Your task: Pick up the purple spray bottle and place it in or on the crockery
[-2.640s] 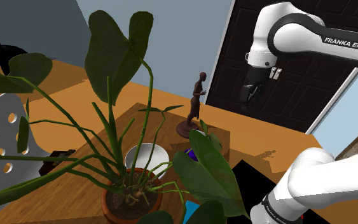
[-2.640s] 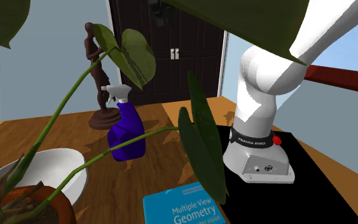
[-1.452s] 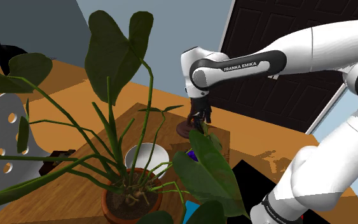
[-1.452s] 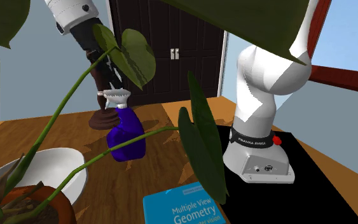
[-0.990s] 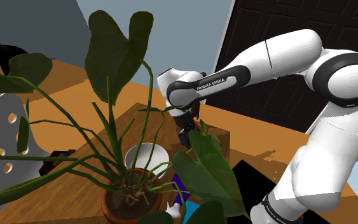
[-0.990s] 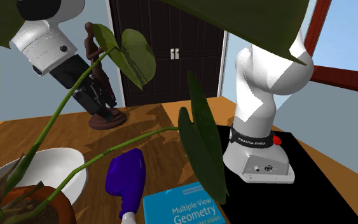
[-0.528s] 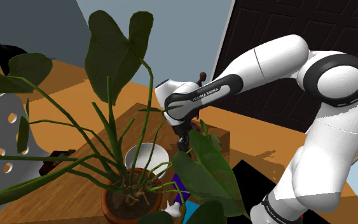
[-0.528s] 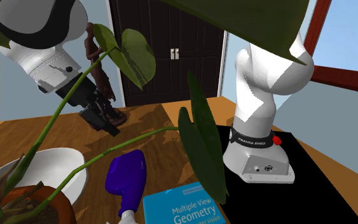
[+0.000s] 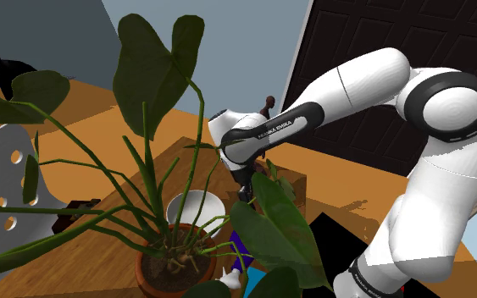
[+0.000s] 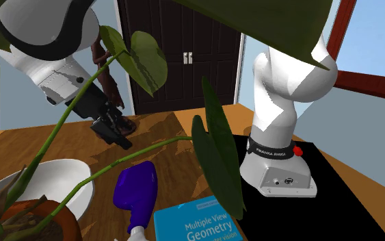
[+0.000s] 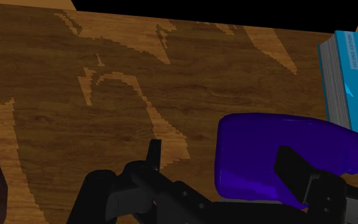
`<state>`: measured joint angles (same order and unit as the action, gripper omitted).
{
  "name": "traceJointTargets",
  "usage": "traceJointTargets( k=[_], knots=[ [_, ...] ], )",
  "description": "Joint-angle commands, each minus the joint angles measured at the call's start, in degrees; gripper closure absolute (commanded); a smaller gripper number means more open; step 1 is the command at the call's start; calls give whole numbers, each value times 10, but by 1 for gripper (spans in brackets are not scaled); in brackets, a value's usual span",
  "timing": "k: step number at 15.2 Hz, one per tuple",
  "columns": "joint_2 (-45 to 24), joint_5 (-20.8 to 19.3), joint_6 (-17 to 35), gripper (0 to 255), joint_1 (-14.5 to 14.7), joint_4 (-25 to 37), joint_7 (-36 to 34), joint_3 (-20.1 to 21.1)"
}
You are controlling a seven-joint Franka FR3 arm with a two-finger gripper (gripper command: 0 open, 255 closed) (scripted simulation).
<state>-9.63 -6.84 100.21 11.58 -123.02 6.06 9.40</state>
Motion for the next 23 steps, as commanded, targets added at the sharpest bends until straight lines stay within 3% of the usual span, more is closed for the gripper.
traceJointTargets(
  k=[1,2,11,12,18,23],
  knots=[
    [0,0,0,0,0,0,0,0],
    [0,0,0,255,0,0,0,0],
    [0,0,0,255,0,0,0,0],
    [0,0,0,0,0,0,0,0],
    [110,99,117,0,28,-154,-329,16],
    [138,154,242,0,60,-228,-639,63]
  ],
)
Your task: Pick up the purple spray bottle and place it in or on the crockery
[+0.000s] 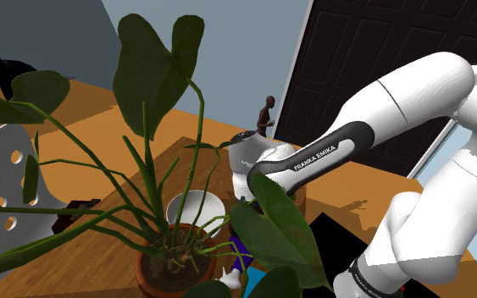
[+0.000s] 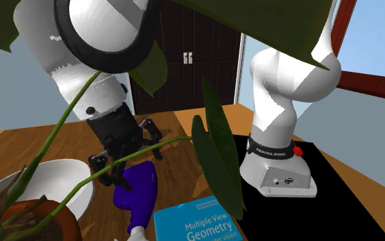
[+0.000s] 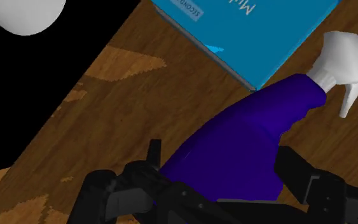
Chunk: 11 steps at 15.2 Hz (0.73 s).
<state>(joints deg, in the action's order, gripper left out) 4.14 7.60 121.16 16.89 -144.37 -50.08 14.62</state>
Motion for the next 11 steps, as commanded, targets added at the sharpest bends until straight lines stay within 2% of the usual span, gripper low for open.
traceJointTargets(
  k=[1,2,3,11],
  knots=[
    [-3,13,59,0,13,-20,-146,22],
    [-11,11,86,0,19,-24,-216,34],
    [-15,9,97,0,21,-24,-245,38],
    [-61,1,166,0,24,-49,-254,41]
  ],
)
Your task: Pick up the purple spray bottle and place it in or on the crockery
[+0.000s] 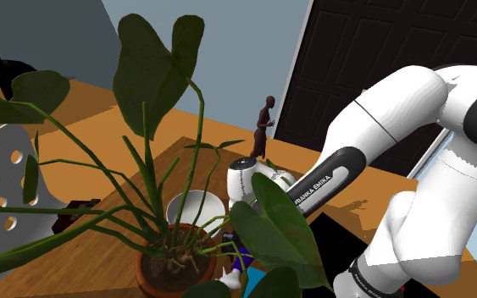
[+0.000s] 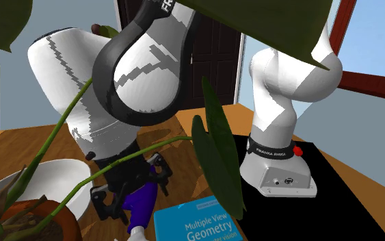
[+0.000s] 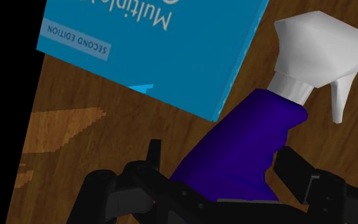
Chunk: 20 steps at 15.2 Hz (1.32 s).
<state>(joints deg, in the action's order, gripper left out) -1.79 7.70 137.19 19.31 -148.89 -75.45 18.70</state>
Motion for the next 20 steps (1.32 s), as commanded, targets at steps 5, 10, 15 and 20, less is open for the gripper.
traceJointTargets(
  k=[5,10,15,20],
  knots=[
    [-2,0,6,0,0,-3,0,0],
    [-2,0,6,255,0,-3,0,0],
    [-2,0,6,255,0,-3,0,0],
    [23,7,-21,255,0,-1,5,0]
  ],
)
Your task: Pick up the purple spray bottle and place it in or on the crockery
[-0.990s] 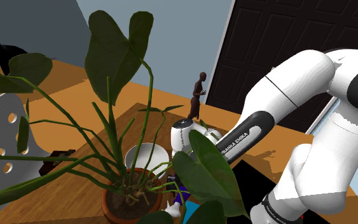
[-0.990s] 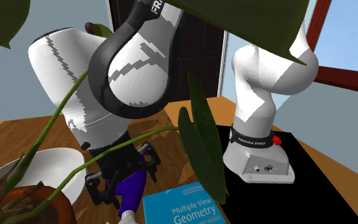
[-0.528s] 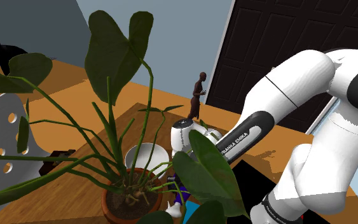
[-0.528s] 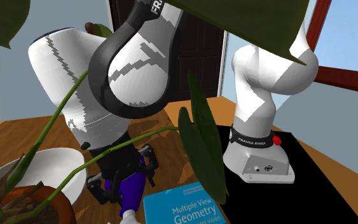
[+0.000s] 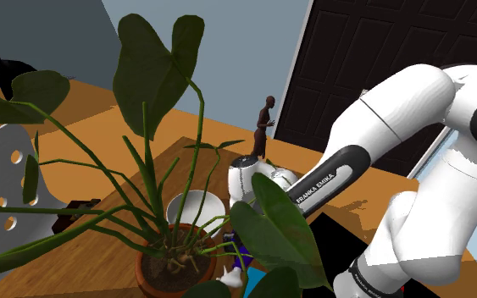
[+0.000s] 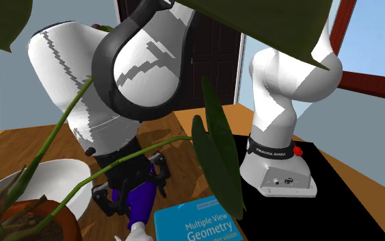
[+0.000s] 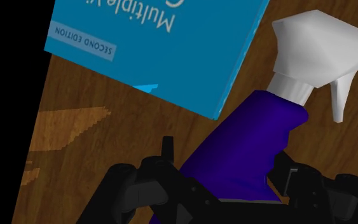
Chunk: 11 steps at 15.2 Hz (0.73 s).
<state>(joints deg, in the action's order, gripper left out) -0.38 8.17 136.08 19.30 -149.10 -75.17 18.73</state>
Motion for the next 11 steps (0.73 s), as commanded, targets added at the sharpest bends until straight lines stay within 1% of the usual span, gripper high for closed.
traceJointTargets(
  k=[1,11],
  knots=[
    [18,5,-19,255,0,2,3,0],
    [92,21,-111,255,1,20,11,-4]
  ],
)
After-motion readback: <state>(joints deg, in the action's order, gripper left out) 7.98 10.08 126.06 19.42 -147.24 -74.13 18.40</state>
